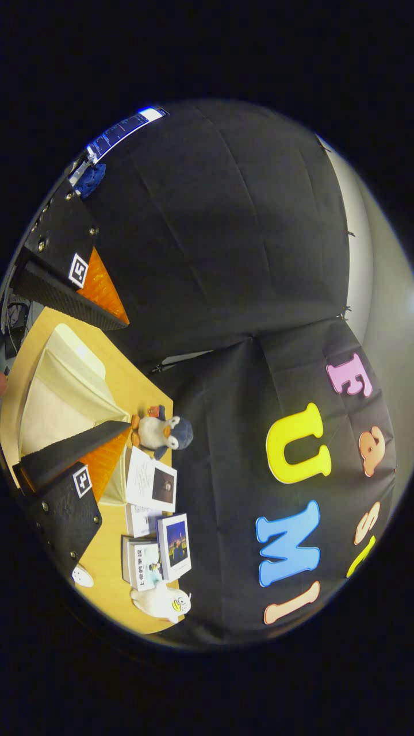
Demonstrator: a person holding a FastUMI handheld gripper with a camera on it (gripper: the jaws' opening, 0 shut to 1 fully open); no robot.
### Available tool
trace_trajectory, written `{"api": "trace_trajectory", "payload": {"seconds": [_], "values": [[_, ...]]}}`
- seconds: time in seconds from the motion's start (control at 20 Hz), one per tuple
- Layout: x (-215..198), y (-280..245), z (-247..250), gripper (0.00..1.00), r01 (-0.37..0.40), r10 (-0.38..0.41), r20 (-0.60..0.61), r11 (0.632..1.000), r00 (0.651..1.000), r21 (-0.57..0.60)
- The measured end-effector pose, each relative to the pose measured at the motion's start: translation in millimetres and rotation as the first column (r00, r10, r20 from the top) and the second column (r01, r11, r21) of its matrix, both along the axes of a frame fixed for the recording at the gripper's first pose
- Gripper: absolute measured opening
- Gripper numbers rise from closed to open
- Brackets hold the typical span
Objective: Open the storage box then place both shoes into the box .Put the left shoe in first, then the right shoe, with the right side of both shoes facing outward in a uniform manner.
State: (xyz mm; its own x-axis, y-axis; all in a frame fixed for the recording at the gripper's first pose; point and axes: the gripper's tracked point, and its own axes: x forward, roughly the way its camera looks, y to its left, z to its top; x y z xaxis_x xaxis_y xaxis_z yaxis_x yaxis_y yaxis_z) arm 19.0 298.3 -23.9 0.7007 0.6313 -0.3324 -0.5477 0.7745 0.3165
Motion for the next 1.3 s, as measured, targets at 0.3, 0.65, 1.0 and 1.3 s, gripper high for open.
{"api": "trace_trajectory", "payload": {"seconds": [0.3,0.65,1.0,1.3], "values": [[28.8,-88.8,-25.0,0.96,0.162,-0.161,0.022,0.984,0.987,-0.077],[49.1,-164.1,-79.8,0.96,0.285,-0.291,-0.019,0.946,0.957,-0.154],[59.3,-209.1,-150.6,0.96,0.320,-0.352,-0.111,0.918,0.929,-0.236],[64.4,-230.7,-216.9,0.96,0.308,-0.381,-0.215,0.900,0.899,-0.309]]}}
